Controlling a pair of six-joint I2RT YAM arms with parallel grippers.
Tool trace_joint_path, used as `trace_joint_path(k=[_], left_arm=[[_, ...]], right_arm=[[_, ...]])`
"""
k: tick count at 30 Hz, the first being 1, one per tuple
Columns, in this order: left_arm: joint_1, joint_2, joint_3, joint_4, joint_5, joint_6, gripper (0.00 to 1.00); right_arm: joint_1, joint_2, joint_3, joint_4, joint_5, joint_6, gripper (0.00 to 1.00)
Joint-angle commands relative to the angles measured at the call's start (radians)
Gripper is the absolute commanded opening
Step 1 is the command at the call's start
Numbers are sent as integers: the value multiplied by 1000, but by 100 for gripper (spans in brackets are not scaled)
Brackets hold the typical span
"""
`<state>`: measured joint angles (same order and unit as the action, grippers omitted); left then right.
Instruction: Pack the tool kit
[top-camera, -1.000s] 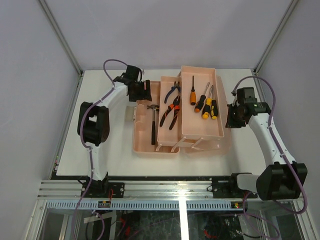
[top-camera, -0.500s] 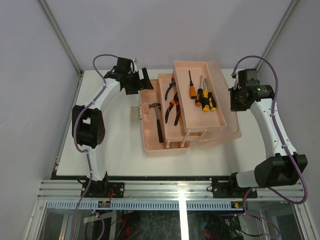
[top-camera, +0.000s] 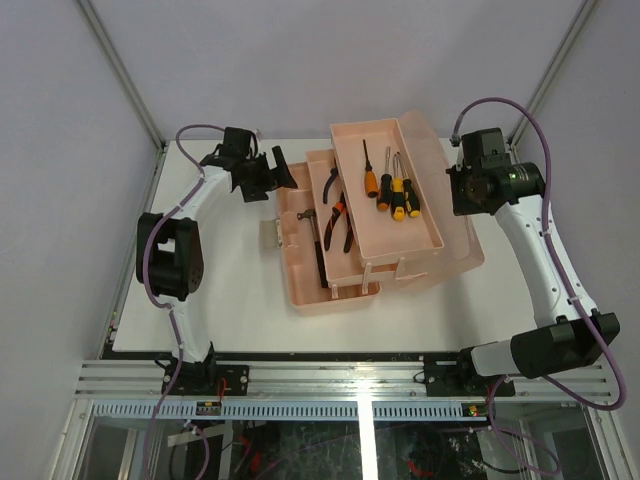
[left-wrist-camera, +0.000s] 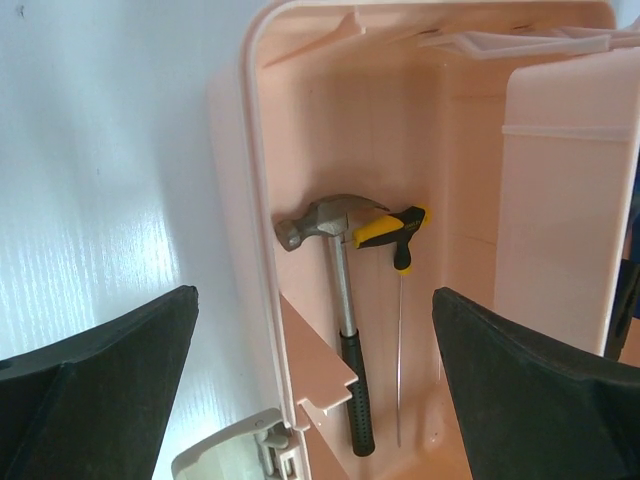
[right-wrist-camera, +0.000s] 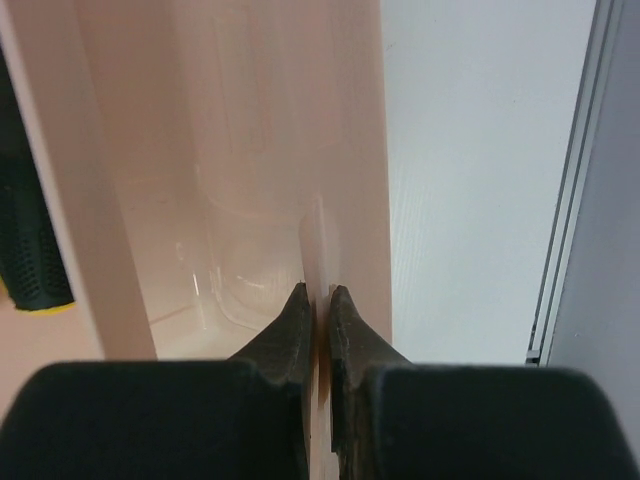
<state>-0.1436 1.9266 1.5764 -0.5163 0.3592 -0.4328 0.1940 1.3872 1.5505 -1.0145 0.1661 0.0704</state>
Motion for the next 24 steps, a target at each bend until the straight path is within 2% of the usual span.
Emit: trace_joint_path(k=[1, 12, 24], left_arm=[[10, -7, -38, 81, -15, -31, 100], [54, 5, -59, 119, 46, -84, 100], [123, 27, -63, 169, 134, -155, 100]], right_arm=[[44, -56, 152, 143, 26, 46, 0], [214, -24, 225, 134, 154, 41, 0], [574, 116, 231, 164, 523, 10, 0]])
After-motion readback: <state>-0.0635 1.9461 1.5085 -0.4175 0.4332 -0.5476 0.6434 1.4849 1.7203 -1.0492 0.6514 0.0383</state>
